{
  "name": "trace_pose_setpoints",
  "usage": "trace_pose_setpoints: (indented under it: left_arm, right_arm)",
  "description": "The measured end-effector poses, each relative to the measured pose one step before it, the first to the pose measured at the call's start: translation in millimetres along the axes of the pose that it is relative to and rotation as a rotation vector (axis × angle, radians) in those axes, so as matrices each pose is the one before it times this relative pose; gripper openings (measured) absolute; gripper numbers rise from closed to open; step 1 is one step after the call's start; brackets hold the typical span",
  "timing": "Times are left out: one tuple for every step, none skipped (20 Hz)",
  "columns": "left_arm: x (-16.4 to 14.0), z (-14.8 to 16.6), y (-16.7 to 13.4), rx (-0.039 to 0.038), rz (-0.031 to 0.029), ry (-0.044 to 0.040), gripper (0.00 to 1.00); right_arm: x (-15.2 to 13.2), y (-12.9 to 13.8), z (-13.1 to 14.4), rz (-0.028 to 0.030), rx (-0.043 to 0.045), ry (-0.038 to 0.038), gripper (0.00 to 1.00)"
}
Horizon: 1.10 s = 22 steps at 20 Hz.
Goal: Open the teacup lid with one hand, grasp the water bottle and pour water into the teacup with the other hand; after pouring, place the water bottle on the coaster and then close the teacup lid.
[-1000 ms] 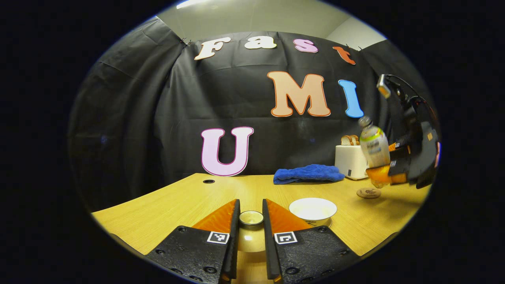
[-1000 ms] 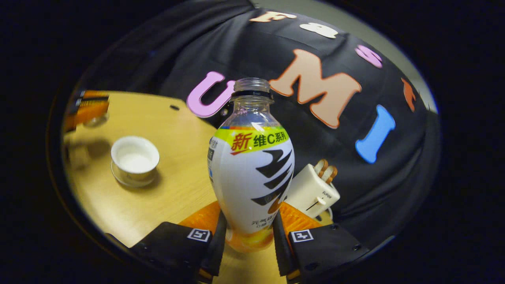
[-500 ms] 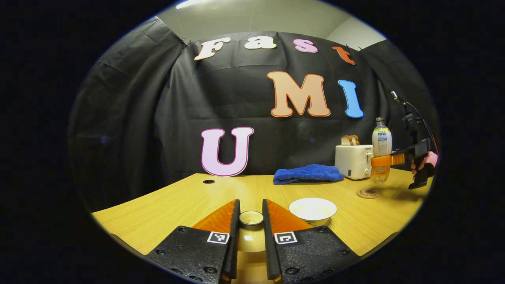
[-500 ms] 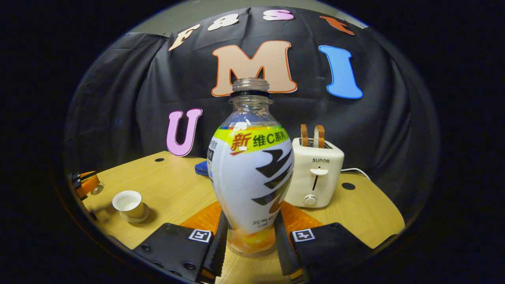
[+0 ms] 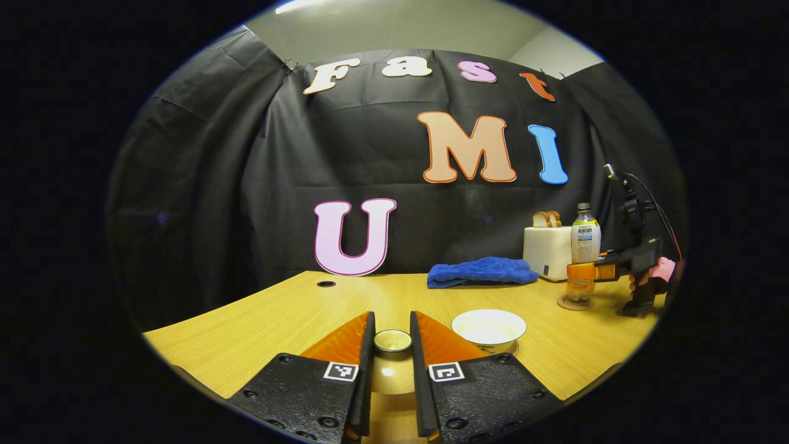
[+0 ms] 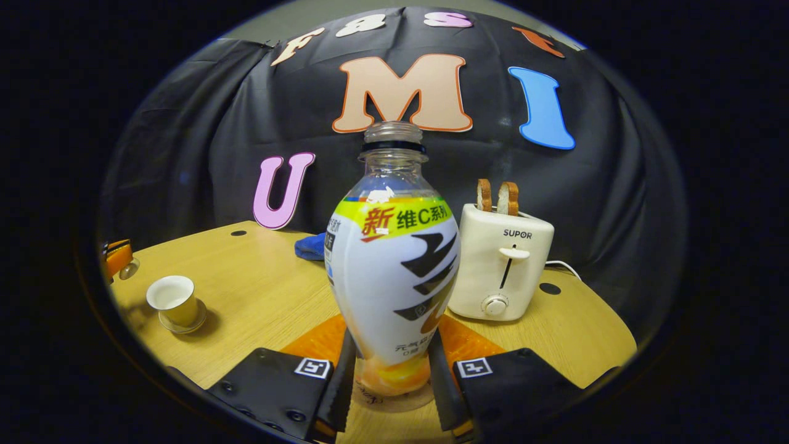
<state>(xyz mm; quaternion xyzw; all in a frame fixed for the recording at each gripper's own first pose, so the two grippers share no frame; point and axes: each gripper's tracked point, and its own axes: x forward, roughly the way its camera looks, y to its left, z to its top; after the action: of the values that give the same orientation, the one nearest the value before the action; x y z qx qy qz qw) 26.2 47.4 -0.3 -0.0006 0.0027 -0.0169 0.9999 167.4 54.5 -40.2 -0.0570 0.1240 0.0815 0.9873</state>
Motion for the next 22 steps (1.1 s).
trace_pose_setpoints:
  left_arm:
    - [-0.10,0.43,-0.18,-0.00019,0.00003,-0.00047,0.28]
    - [-0.66,-0.47,0.70,0.00025,-0.00002,0.00040,0.28]
    - [0.02,0.25,0.55,-0.00007,0.00000,-0.00013,0.28]
    - [0.42,-0.23,-0.84,0.00015,0.00002,0.00024,0.28]
    - [0.35,0.16,-0.61,0.00007,0.00005,0.00002,0.27]
    - [-0.21,0.01,0.24,-0.00023,0.00009,-0.00031,0.28]
    - [0.25,0.02,-0.05,0.00001,0.00004,0.00014,0.28]
    - [0.09,0.03,-0.15,-0.00002,0.00008,-0.00014,0.27]
    - [-0.06,0.43,-0.36,0.00010,0.00007,0.00015,0.28]
    - [-0.02,-0.66,0.29,-0.00004,-0.00008,0.00000,0.27]
    - [-0.21,0.20,0.24,-0.00005,-0.00001,-0.00022,0.28]
    - [0.15,-0.21,-0.01,0.00005,0.00010,0.00024,0.28]
    - [0.03,0.33,-0.04,-0.00028,0.00002,-0.00032,0.27]
    - [-0.21,-0.22,0.05,0.00008,0.00007,0.00028,0.27]
    - [0.17,-0.01,-0.11,-0.00007,-0.00008,-0.00026,0.28]
    - [-0.18,0.22,-0.23,0.00022,0.00003,0.00047,0.28]
    - [0.07,0.24,-0.31,-0.00021,-0.00079,-0.00039,0.28]
    - [0.26,-1.10,-0.56,-0.00021,-0.00358,0.00056,0.28]
    - [0.08,0.49,-0.20,-0.00012,-0.00031,-0.00027,0.27]
    - [0.46,-0.29,0.49,-0.00019,0.00048,-0.00014,0.27]
    - [0.11,-0.35,-0.41,0.00058,-0.00021,0.00093,0.28]
    - [0.61,-0.15,-0.96,-0.00034,-0.00238,-0.00052,0.28]
  right_arm:
    - [0.95,0.09,-3.24,-0.00043,0.00738,0.00843,0.60]
    - [0.28,-0.53,-1.25,-0.00293,0.00313,0.00522,0.60]
    - [-0.04,-0.23,-0.99,0.00161,0.00583,0.00344,0.60]
    - [-0.82,0.14,-0.63,0.00095,0.00453,-0.00097,0.62]
    - [0.49,-0.78,0.10,0.00036,0.00428,0.00037,0.63]
    - [-1.10,-0.73,-0.60,0.00003,0.00581,-0.00021,0.64]
    - [-1.22,-0.71,-0.30,-0.00006,0.00846,0.00110,0.64]
    - [-0.65,-0.17,-0.21,0.00500,0.00760,0.00105,0.64]
    - [-1.96,-0.19,-0.59,0.00330,0.00373,0.00338,0.68]
    - [-2.18,-0.86,-0.75,0.00280,0.00442,0.00432,0.72]
    - [-1.88,-0.25,-1.08,0.00641,0.00708,0.00122,0.77]
    - [-3.55,0.54,-0.78,0.00760,0.01098,0.00315,0.82]
    - [-3.50,-0.01,0.06,-0.00013,0.00885,-0.00127,0.88]
    - [-3.92,-0.87,0.56,-0.00351,0.00296,-0.00619,0.93]
    - [-4.81,-0.13,2.19,0.00258,0.00008,-0.00959,1.00]
    - [-6.01,-1.09,1.09,0.00052,0.00189,-0.00702,1.00]
    - [-5.87,-0.78,0.49,-0.00054,0.00272,-0.00651,0.95]
    - [-6.23,-2.43,-1.38,-0.01102,-0.00105,-0.00041,1.00]
    - [-7.17,-3.50,-1.31,-0.01194,0.00295,-0.00357,1.00]
    - [-9.00,0.44,-0.62,-0.00009,0.00445,-0.00889,0.95]
    - [-7.49,-0.92,0.67,-0.00520,0.00136,-0.01115,1.00]
    - [-7.45,-2.91,-0.91,-0.00738,0.00238,-0.01030,0.95]
